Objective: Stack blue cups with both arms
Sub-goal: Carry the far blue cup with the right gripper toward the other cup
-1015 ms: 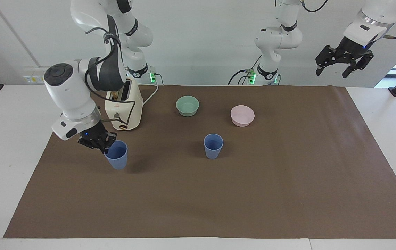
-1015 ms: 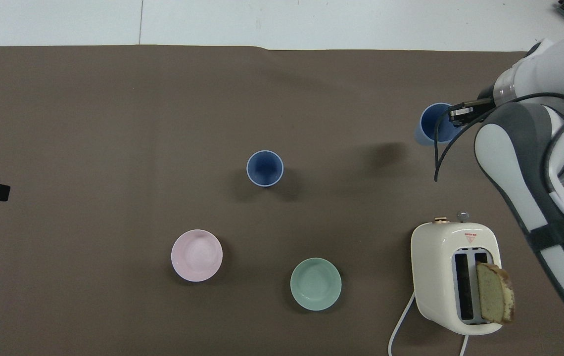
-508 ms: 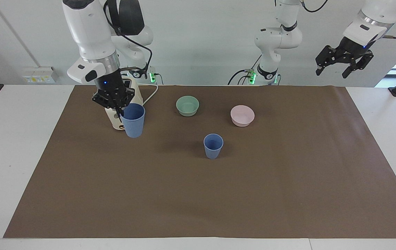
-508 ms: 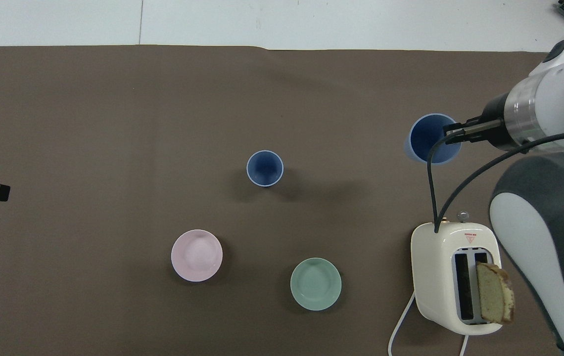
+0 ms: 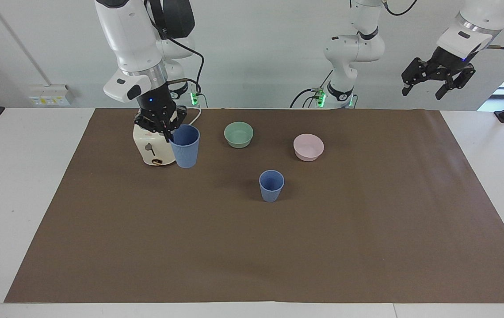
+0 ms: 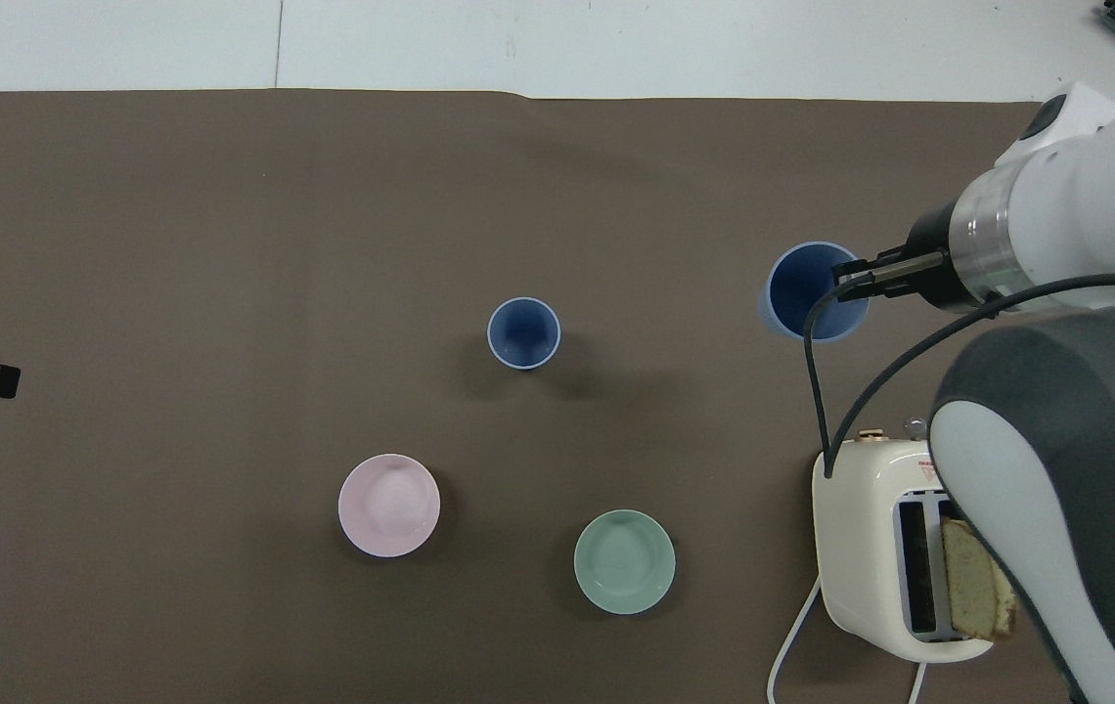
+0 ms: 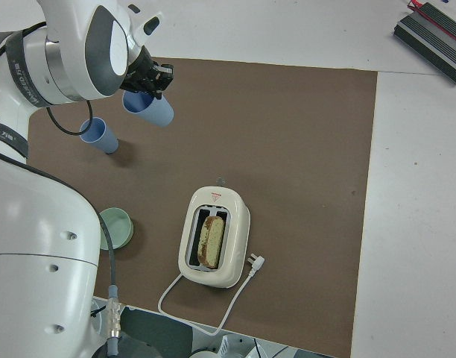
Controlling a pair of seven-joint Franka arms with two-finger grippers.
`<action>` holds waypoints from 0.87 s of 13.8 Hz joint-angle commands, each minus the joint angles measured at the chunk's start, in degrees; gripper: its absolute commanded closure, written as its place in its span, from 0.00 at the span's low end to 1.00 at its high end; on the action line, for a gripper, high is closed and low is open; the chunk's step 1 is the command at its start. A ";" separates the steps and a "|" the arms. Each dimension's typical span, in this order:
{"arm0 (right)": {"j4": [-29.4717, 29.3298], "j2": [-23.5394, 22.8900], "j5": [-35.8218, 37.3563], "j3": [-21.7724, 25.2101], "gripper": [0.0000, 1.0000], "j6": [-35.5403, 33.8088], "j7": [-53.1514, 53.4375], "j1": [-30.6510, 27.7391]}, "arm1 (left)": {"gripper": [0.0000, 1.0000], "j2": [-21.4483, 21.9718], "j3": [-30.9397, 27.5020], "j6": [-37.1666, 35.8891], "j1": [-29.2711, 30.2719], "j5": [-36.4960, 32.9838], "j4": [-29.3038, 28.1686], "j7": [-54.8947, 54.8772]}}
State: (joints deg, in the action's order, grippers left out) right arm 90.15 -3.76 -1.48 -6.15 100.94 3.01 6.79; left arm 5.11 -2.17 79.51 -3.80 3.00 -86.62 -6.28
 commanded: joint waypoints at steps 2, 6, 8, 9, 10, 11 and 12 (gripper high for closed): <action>-0.94 -1.25 -0.81 0.00 1.00 -0.65 3.41 1.21 | 0.00 0.95 0.41 -0.49 0.64 -0.45 -0.83 -0.49; -0.86 -1.25 -1.07 0.00 1.00 -0.48 4.11 1.30 | 0.00 0.95 0.41 -0.49 0.64 -0.45 -0.83 -0.49; -0.86 -1.25 -1.07 0.08 1.00 -1.18 4.02 0.60 | 0.00 0.95 0.41 -0.49 0.55 -0.45 -0.83 -0.49; -0.86 -1.25 -1.07 0.08 1.00 -1.53 4.02 0.51 | 0.00 0.95 0.41 -0.49 0.64 -0.45 -0.83 -0.49; -0.86 -1.25 -1.07 0.08 1.00 -1.53 4.02 0.59 | 0.00 0.95 0.41 -0.49 0.64 -0.45 -0.83 -0.49; -0.86 -1.16 -1.07 0.08 1.00 -1.62 4.02 0.77 | 0.00 0.95 0.41 -0.49 0.64 -0.45 -0.83 -0.49; -0.68 -0.98 -0.98 0.08 1.00 -1.97 3.94 0.86 | 0.00 0.95 0.41 -0.49 0.64 -0.45 -0.83 -0.49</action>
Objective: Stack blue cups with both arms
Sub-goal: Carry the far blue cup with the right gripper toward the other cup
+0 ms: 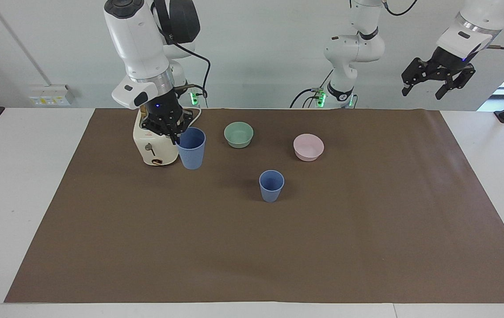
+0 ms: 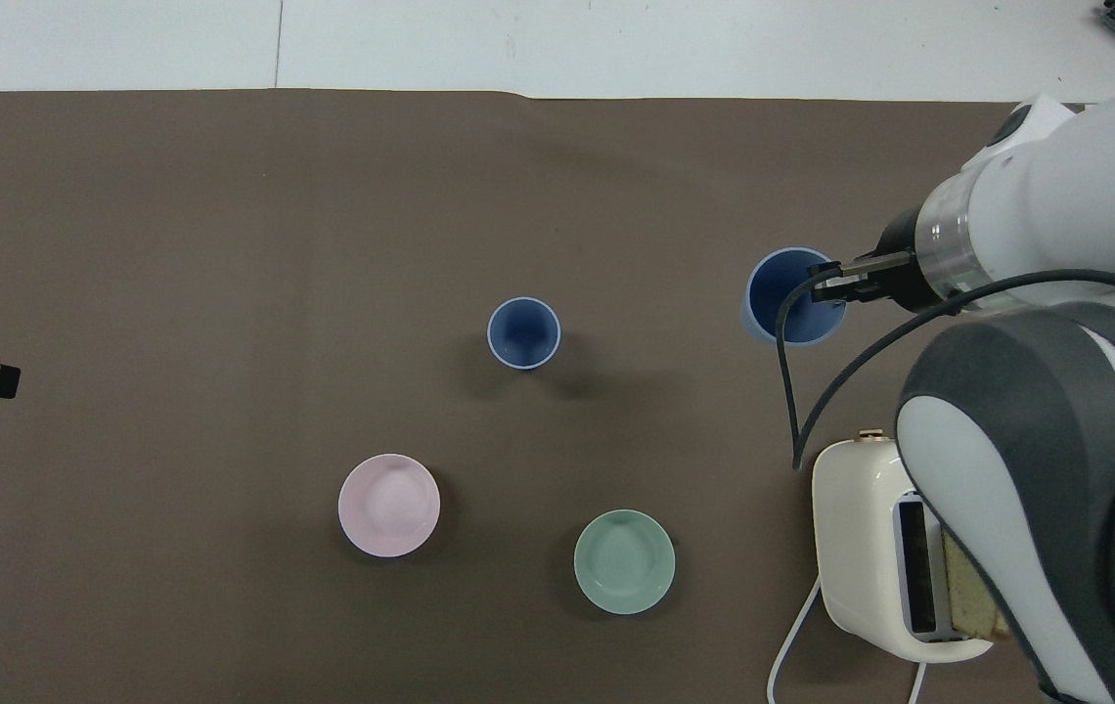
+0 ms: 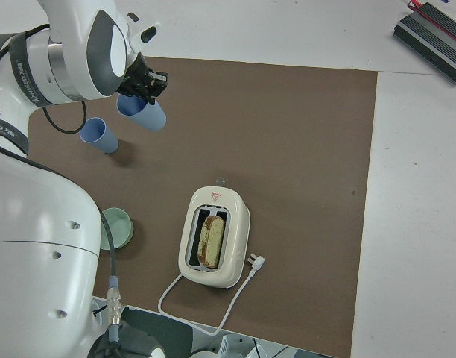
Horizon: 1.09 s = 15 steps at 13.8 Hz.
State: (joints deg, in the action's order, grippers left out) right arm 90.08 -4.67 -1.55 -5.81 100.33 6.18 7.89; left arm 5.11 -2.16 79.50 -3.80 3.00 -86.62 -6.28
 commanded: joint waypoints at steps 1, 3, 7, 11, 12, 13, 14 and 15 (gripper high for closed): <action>-0.60 0.01 -0.91 -0.25 1.00 -2.06 0.59 -0.24 | 0.00 0.95 0.40 -0.48 0.64 -0.45 -0.83 -0.49; -0.60 0.01 -0.91 -0.25 1.00 -2.86 0.42 -0.24 | 0.00 0.95 0.40 -0.48 0.64 -0.45 -0.83 -0.49; -0.69 0.09 -0.82 -0.25 1.00 -2.86 0.33 -0.15 | 0.00 0.95 0.40 -0.48 0.64 -0.45 -0.83 -0.49; -0.69 0.10 -0.74 -0.25 1.00 -2.86 0.33 0.20 | 0.00 0.95 0.40 -0.48 0.64 -0.45 -0.83 -0.49; -0.69 0.10 -0.74 -0.34 1.00 -2.77 0.33 0.20 | 0.00 0.95 0.40 -0.48 0.64 -0.45 -0.83 -0.49; -0.69 0.10 -0.74 -0.34 1.00 -2.77 0.33 0.20 | 0.00 0.95 0.40 -0.48 0.64 -0.45 -0.83 -0.49; -0.61 0.10 -0.74 -0.34 1.00 -2.86 0.33 0.20 | 0.00 0.95 0.40 -0.48 0.64 -0.45 -0.83 -0.49; -0.60 0.10 -0.74 -0.34 1.00 -2.86 0.24 0.20 | 0.00 0.95 0.40 -0.48 0.64 -0.45 -0.83 -0.49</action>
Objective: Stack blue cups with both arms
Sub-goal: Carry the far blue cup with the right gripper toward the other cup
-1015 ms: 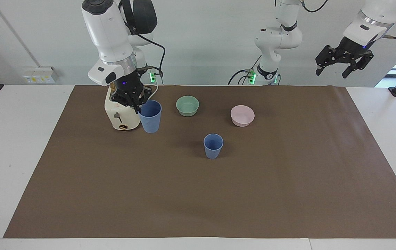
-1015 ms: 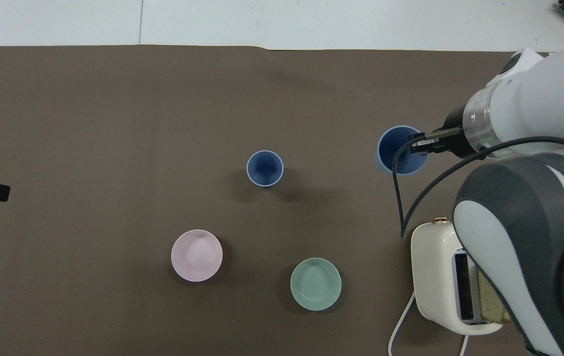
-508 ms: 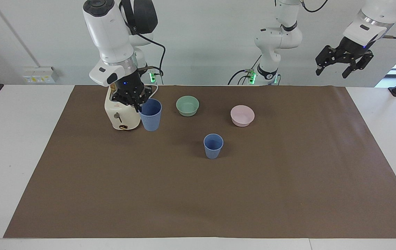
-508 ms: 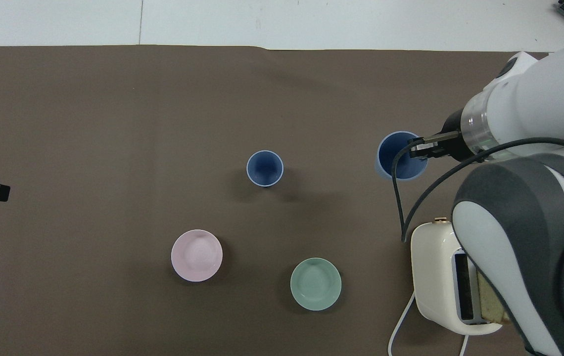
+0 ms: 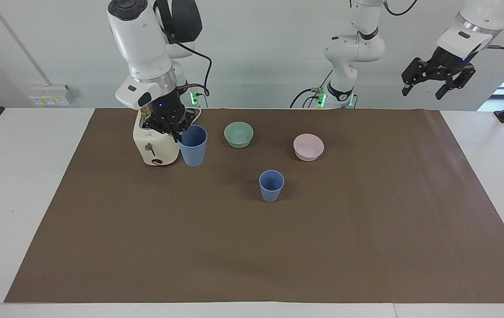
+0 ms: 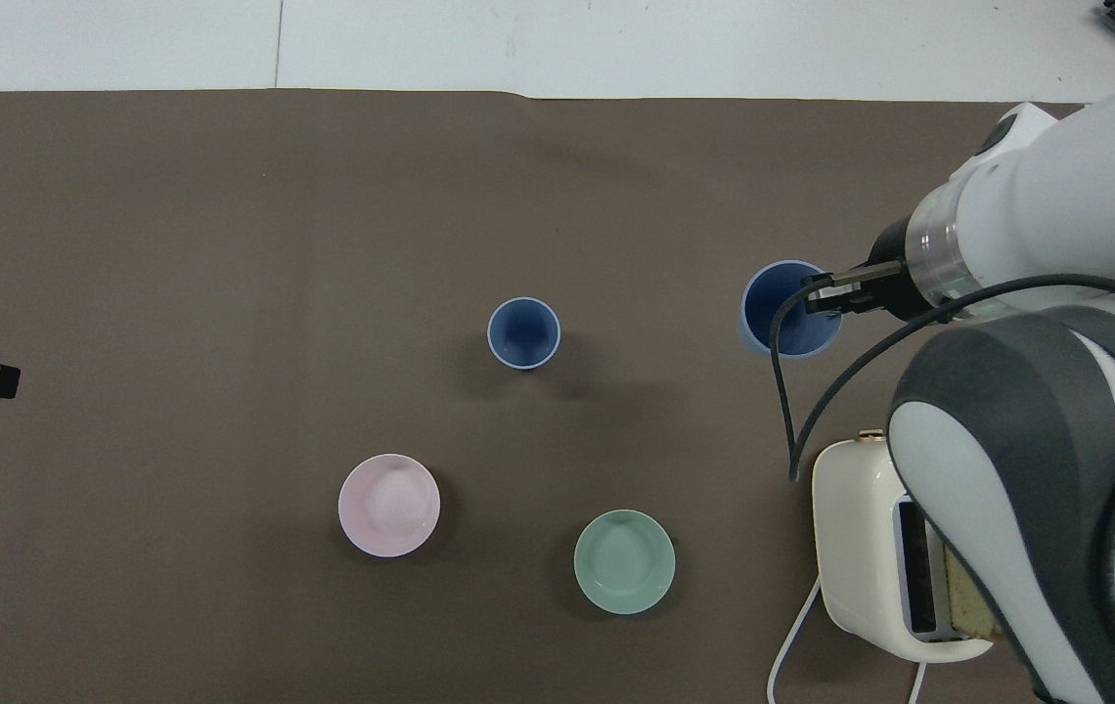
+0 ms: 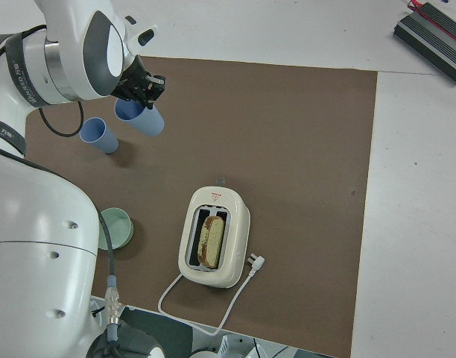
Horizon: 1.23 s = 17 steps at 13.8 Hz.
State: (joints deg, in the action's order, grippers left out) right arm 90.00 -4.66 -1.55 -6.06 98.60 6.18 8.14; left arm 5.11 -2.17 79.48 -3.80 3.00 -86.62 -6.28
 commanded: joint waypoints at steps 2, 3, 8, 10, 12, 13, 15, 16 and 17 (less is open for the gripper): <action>-0.44 0.18 -0.74 -0.09 1.00 -1.13 0.24 -0.05 | 0.00 0.95 0.41 -0.47 0.64 -0.45 -0.83 -0.49; -0.35 0.18 -0.74 -0.09 1.00 -1.13 0.24 -0.05 | 0.00 0.87 0.41 -0.47 0.64 -0.45 -0.83 -0.49; -0.35 0.18 -0.74 -0.09 1.00 -1.13 0.33 -0.05 | 0.00 0.95 0.41 -0.47 0.64 -0.45 -0.83 -0.49; -0.35 0.18 -0.74 -0.09 1.00 -1.04 0.33 0.12 | 0.00 0.95 0.41 -0.47 0.64 -0.45 -0.83 -0.49; -0.44 0.09 -0.65 -0.09 1.00 -0.95 0.33 0.39 | 0.00 0.95 0.41 -0.47 0.64 -0.45 -0.83 -0.49; -0.62 -0.08 -0.47 -0.09 1.00 -0.69 0.50 1.35 | 0.00 0.95 0.41 -0.47 0.64 -0.45 -0.83 -0.49; -0.62 -0.34 0.05 -0.09 1.00 -0.17 0.94 3.46 | 0.00 0.95 0.41 -0.47 0.64 -0.45 -0.83 -0.49; -0.70 -0.52 0.23 -0.09 1.00 0.19 1.03 3.90 | 0.00 0.95 0.41 -0.47 0.64 -0.45 -0.83 -0.49; -0.71 -0.87 0.40 -0.09 1.00 0.88 1.03 4.95 | 0.00 0.95 0.41 -0.47 0.64 -0.45 -0.83 -0.49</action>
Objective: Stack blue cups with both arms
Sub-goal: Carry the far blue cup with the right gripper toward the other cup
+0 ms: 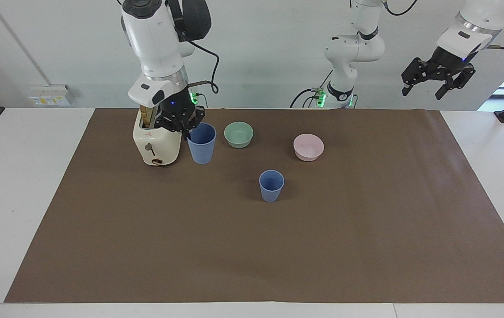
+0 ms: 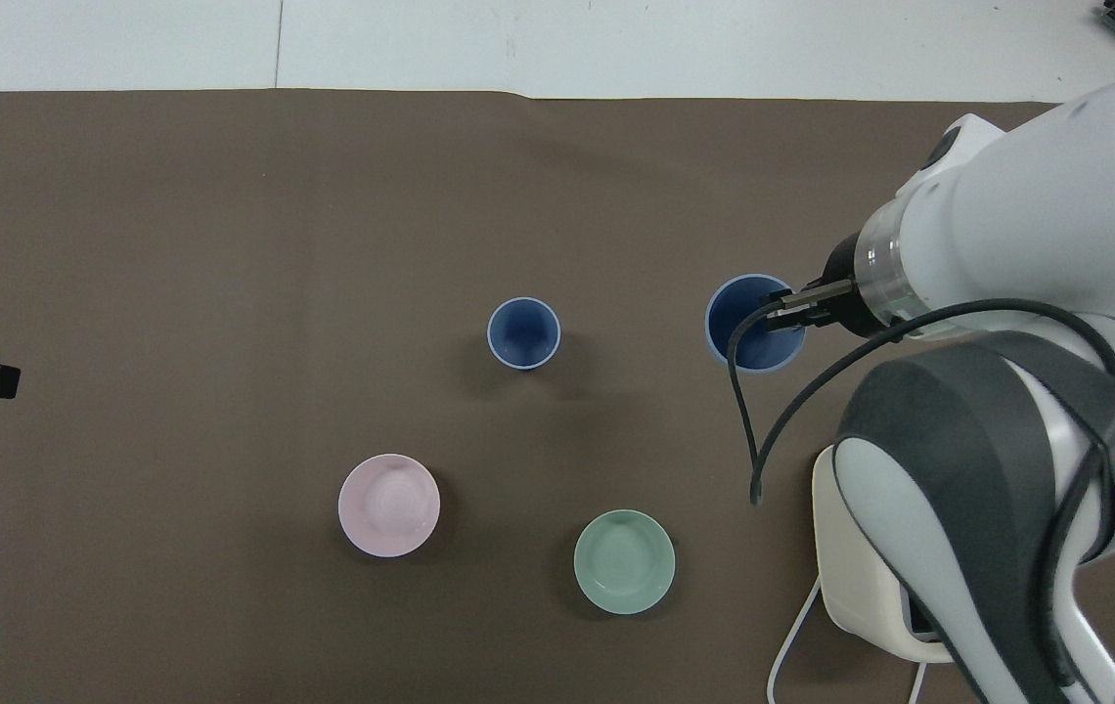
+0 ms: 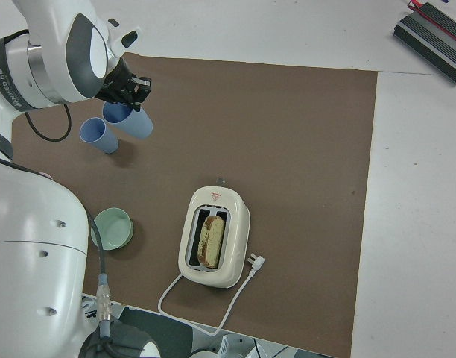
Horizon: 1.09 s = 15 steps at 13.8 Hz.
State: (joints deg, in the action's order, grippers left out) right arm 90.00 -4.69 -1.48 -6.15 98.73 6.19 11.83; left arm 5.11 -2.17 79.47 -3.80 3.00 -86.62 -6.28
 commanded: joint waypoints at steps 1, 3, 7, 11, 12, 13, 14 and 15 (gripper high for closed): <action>-0.79 -1.54 0.43 0.00 1.00 1.19 1.01 2.13 | 0.00 0.95 0.41 -0.46 0.64 -0.45 -0.83 -0.49; -0.79 -1.64 0.34 0.00 1.00 1.29 1.19 2.40 | 0.00 0.95 0.41 -0.46 0.64 -0.45 -0.83 -0.49; -0.97 -3.12 0.34 0.00 1.00 1.29 2.86 3.80 | 0.00 0.95 0.41 -0.46 0.64 -0.45 -0.83 -0.49; -4.40 -6.99 1.13 0.00 1.00 1.55 7.51 7.05 | 0.00 0.95 0.41 -0.46 0.64 -0.45 -0.83 -0.49; -4.40 -7.35 1.30 0.00 1.00 1.81 8.65 7.67 | 0.00 0.95 0.41 -0.46 0.64 -0.45 -0.83 -0.49; -4.40 -7.35 1.22 0.00 1.00 1.99 9.79 8.20 | 0.00 0.95 0.41 -0.46 0.64 -0.45 -0.83 -0.49; -4.40 -7.44 1.04 0.00 1.00 2.42 9.89 7.94 | 0.00 0.95 0.41 -0.46 0.64 -0.45 -0.83 -0.49; -4.40 -7.79 0.43 0.00 1.00 3.39 9.98 7.59 | 0.00 0.95 0.41 -0.46 0.64 -0.45 -0.83 -0.49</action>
State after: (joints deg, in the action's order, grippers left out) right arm 86.96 -11.51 -0.96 -6.18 100.85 15.05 19.96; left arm 5.11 -2.17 79.46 -3.80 3.00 -86.62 -6.28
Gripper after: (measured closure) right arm 0.956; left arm 0.000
